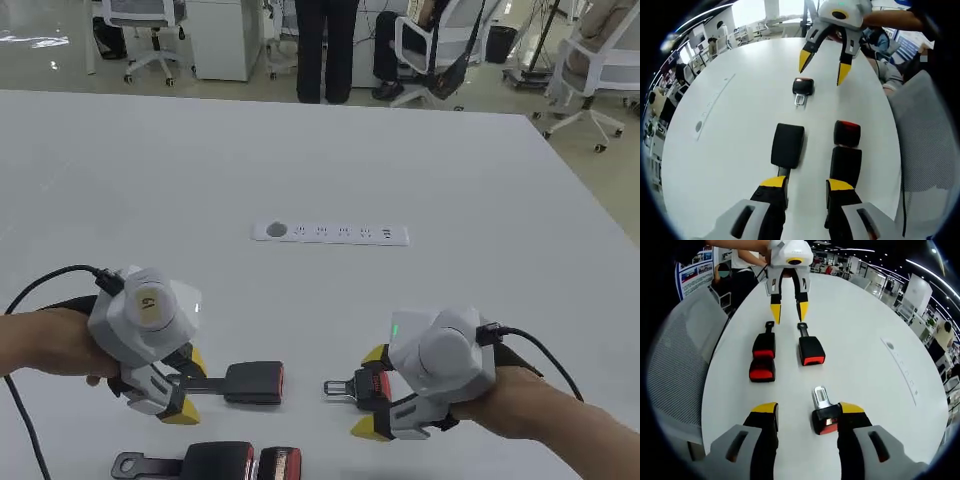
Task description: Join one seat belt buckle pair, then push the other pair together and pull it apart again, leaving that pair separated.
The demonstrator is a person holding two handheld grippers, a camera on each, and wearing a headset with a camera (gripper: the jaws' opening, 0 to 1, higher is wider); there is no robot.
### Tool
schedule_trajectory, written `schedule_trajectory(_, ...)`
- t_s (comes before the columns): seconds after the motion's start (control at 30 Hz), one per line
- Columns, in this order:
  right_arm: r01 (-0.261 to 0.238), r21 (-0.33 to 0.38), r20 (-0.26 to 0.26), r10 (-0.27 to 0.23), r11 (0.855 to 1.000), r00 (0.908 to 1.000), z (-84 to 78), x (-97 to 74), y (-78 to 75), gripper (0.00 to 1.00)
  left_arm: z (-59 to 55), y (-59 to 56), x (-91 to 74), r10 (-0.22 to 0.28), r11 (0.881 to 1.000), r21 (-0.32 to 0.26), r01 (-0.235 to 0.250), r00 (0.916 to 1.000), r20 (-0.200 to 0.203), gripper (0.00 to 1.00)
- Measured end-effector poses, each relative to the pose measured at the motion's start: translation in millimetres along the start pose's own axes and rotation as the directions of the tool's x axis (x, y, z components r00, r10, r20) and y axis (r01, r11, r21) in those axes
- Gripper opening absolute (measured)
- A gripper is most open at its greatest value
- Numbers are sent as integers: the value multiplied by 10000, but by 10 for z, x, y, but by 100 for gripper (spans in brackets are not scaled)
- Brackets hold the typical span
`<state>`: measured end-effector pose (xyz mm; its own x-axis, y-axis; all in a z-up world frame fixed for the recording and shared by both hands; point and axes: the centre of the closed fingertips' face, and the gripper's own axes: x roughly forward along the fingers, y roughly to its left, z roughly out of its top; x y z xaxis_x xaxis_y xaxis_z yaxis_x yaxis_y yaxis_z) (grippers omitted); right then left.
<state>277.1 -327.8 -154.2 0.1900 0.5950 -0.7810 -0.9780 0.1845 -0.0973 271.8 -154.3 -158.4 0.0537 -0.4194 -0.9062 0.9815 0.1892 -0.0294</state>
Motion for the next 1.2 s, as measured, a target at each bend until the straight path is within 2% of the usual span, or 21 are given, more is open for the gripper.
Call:
schedule_trajectory(0.13,-12,24,-153,12,10000,9999,-67,16,-50,45,-19,95,58,-13,10000,-44,13,10000,-53,31)
schedule_trajectory(0.4,-97,110,-456,102,9999,9989,-216,53,-132,44,24,125,123,-108,9998,-190,105,9998,-158,31)
schedule_trajectory(0.53,-75,212,-505,86,9997,9987,-248,51,-172,43,33,164,190,-177,9997,-193,173,9996,-209,31)
schedule_trajectory(0.73,-73,357,-537,92,9993,9985,-279,82,-223,43,116,220,235,-215,9997,-101,212,9994,-256,31)
schedule_trajectory(0.83,-96,404,-569,119,9991,9983,-308,118,-248,43,101,255,288,-190,9998,63,193,9990,-400,31)
schedule_trajectory(1.07,-168,498,-675,201,9986,9975,-405,191,-295,42,87,311,376,-213,9997,69,216,9988,-441,32)
schedule_trajectory(1.2,-261,582,-700,301,9980,9971,-441,224,-310,41,117,326,375,-179,9998,118,185,9987,-476,32)
